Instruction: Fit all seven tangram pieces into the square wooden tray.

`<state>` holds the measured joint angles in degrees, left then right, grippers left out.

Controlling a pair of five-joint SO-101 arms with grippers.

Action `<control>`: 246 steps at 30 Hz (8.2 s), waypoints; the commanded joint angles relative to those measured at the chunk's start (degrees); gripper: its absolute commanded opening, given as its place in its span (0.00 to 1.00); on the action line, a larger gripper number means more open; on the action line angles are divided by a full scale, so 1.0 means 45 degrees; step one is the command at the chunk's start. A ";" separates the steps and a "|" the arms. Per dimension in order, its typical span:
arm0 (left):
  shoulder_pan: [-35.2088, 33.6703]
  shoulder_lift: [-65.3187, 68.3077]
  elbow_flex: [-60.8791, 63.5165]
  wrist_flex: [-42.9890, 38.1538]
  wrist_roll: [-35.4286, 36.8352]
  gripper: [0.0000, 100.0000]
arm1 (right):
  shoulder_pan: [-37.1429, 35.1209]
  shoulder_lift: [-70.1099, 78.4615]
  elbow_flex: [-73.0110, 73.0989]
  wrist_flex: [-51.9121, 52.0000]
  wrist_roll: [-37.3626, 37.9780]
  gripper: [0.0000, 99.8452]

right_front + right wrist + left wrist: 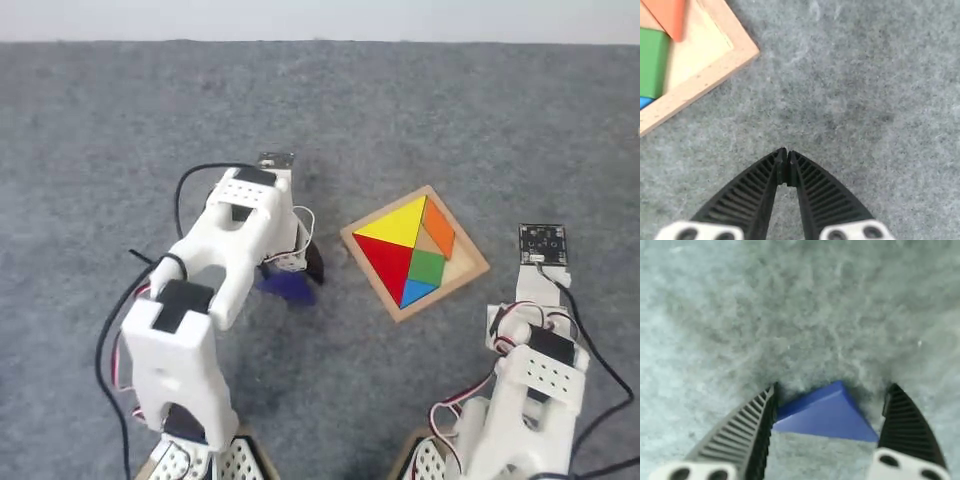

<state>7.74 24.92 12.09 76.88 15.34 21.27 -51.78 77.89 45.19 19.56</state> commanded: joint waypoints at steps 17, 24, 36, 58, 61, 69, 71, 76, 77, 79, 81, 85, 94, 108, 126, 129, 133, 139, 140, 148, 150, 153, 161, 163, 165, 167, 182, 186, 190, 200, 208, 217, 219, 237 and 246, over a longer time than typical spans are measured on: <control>-0.2540 -0.3360 -0.0029 -0.2755 -0.8557 0.03 | -0.0088 -0.0303 -0.0156 -0.0244 0.0098 0.01; -0.2501 -0.4728 0.0811 0.0098 -1.3968 0.15 | -0.0088 -0.0303 -0.0156 -0.0264 0.0098 0.01; -0.1231 -0.5939 0.3780 -0.0313 -1.7817 0.23 | -0.0147 -0.0303 -0.0156 -0.0283 0.0078 0.01; -0.0918 -0.3302 0.3546 -0.2286 -1.9536 0.24 | -0.0166 -0.0303 -0.0156 -0.0283 0.0117 0.01; -0.1270 -0.2716 0.3116 -0.2168 -1.9516 0.24 | -0.0166 -0.0303 -0.0156 -0.0283 0.0117 0.01; -0.1446 -0.2168 0.2432 -0.1387 -1.9497 0.17 | -0.0166 -0.0303 -0.0156 -0.0283 0.0117 0.01; -0.1426 -0.2247 0.2452 -0.1368 -1.9458 0.14 | -0.0166 -0.0303 -0.0176 -0.0283 0.0098 0.01; -0.1407 -0.2286 0.2374 -0.1407 -1.8911 0.09 | -0.0166 -0.0303 -0.0176 -0.0283 0.0098 0.01; -0.1407 -0.2286 0.2374 -0.1426 -1.8794 0.08 | -0.0166 -0.0303 -0.0176 -0.0283 0.0078 0.01; -0.1407 -0.2305 0.2315 -0.1426 -1.8716 0.07 | -0.0147 -0.0303 -0.0176 -0.0283 0.0078 0.01; -0.1407 -0.2305 0.2159 -0.1348 -1.8598 0.06 | -0.0147 -0.0303 -0.0176 -0.0283 0.0078 0.01; -0.1231 -0.2305 0.1573 -0.1055 -1.7895 0.04 | -0.0127 -0.0303 -0.0176 -0.0283 0.0078 0.01; 0.0254 -0.2305 -0.0733 0.0879 -1.5922 0.04 | 0.0459 -0.0322 -0.0313 -0.0283 0.0039 0.01; 0.5099 -0.2129 -0.4855 0.0430 -0.7756 0.04 | 0.7512 -0.0283 -0.2051 -0.0244 -0.0488 0.01; 0.5685 0.1328 -0.7883 -0.0567 -0.4161 0.04 | 1.2845 0.4777 -0.5509 -0.1846 0.1407 0.01; 0.5665 0.1524 -0.8254 -0.0567 -0.3438 0.04 | 1.2767 0.6574 -0.5978 -0.2042 0.0918 0.01; 0.5665 0.1563 -0.8293 -0.0547 -0.2579 0.03 | 1.2806 0.7902 -0.6994 -0.2042 0.0410 0.01; 0.5763 0.1563 -0.8371 -0.0664 -0.1934 0.03 | 1.2767 0.7941 -0.7814 -0.1924 -0.0078 0.01; 0.5822 0.1661 -0.8527 -0.0606 -0.1797 0.03 | 1.2767 0.7863 -0.7853 -0.1924 -0.0059 0.01; 0.6408 0.1700 -0.8664 -0.0625 -0.0840 0.03 | 1.2728 0.7746 -0.7951 -0.2042 -0.0039 0.01; 0.6486 0.1700 -0.8703 -0.0645 -0.0449 0.03 | 1.2728 0.7766 -0.8107 -0.2042 -0.0117 0.01; 0.6603 0.1680 -0.8762 -0.0645 -0.0449 0.03 | 1.2728 0.7746 -0.8127 -0.1924 -0.0137 0.01; 0.6603 0.2794 -0.9250 -0.0625 -0.0469 0.03 | 1.2728 0.7648 -0.8068 -0.1651 -0.0098 0.01; 0.6545 0.3419 -0.9719 -0.0567 0.0215 0.03 | 1.2728 0.7629 -0.8127 -0.1436 -0.0059 0.01; 0.6525 0.3985 -1.0266 -0.0527 0.0703 0.03 | 1.2728 0.7629 -0.8127 -0.1416 -0.0059 0.01; 0.6545 0.4513 -1.1028 -0.0176 0.1055 0.03 | 1.2728 0.7629 -0.8127 -0.1416 -0.0039 0.01; 0.6681 0.7521 -1.6811 0.3595 0.1563 0.03 | 1.2669 0.7629 -0.8127 -0.1397 -0.0039 0.01; 0.7658 0.7893 -1.7905 0.4845 -0.3165 0.02 | 1.2669 0.7629 -0.8127 -0.1397 -0.0039 0.01; 0.7424 0.7990 -1.8022 0.5294 -0.7560 0.01 | 1.2669 0.7629 -0.8127 -0.1397 -0.0039 0.01; 0.6935 0.7932 -1.7553 0.5294 -1.5883 0.01 | 1.2669 0.7609 -0.8147 -0.1495 -0.0039 0.01; 0.7209 0.7932 -1.7709 0.5294 -2.0376 0.06 | 1.2259 0.7609 -0.8166 -0.1514 -0.0039 0.01; 0.6896 0.7951 -1.8706 0.5079 -2.0357 0.20 | 1.2239 0.6125 -0.8049 -0.1065 -0.0137 0.01; 0.6701 0.7951 -1.9077 0.5099 -1.9946 0.20 | 1.2239 0.5773 -0.8049 -0.0654 -0.0137 0.01; 0.6564 0.8068 -1.9214 0.4728 -1.9614 0.27 | 1.1653 0.5421 -0.7678 -0.0361 -0.0137 0.01; 0.4513 0.8088 -1.9409 0.4142 -1.5433 0.20 | 1.1634 0.5421 -0.7639 -0.0283 -0.0137 0.01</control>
<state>32.53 62.11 -72.48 98.33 -65.98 74.37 -24.35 44.22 43.34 19.56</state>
